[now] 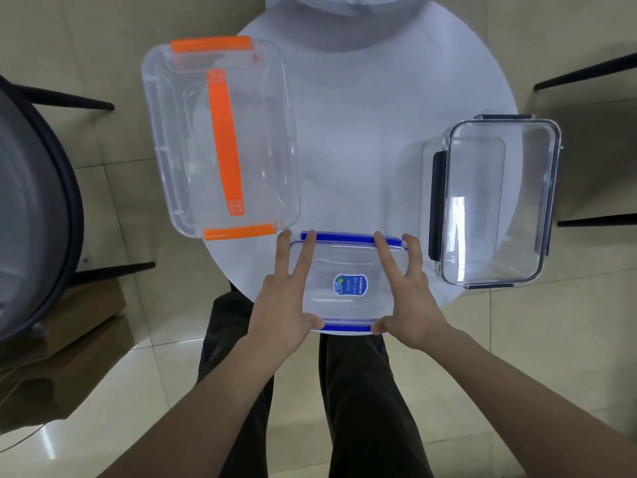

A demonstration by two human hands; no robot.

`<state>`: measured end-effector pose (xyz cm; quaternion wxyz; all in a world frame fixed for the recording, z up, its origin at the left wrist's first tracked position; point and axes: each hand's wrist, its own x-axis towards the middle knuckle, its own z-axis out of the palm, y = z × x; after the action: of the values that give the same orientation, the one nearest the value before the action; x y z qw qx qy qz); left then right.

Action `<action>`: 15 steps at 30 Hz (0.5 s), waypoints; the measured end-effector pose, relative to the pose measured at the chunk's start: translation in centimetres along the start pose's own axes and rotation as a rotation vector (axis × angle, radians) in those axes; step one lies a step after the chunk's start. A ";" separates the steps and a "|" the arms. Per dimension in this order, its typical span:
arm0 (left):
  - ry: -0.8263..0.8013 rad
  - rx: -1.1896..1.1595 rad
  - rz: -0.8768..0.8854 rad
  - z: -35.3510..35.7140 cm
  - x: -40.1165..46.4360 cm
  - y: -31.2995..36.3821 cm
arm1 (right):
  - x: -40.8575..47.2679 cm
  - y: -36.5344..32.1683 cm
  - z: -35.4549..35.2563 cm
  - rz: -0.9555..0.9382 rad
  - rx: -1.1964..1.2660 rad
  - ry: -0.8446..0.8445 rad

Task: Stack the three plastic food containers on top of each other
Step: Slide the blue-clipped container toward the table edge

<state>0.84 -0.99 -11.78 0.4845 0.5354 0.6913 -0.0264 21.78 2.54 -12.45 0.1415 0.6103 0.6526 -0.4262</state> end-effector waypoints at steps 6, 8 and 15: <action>0.063 -0.224 -0.010 -0.1 -2.4 -0.3 | -0.9 0.4 -1.7 -0.047 -0.041 -0.043; 0.087 -0.307 -0.042 -0.2 -3.3 -0.1 | -1.4 0.1 -2.3 -0.063 -0.050 -0.060; 0.187 -0.544 -0.248 -1.2 -5.5 -0.3 | -3.1 -1.4 -4.3 -0.128 -0.070 -0.116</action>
<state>-0.41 -4.39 -7.47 0.5371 0.2979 0.7747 0.1501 22.62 3.73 -7.22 0.1728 0.5366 0.6954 -0.4457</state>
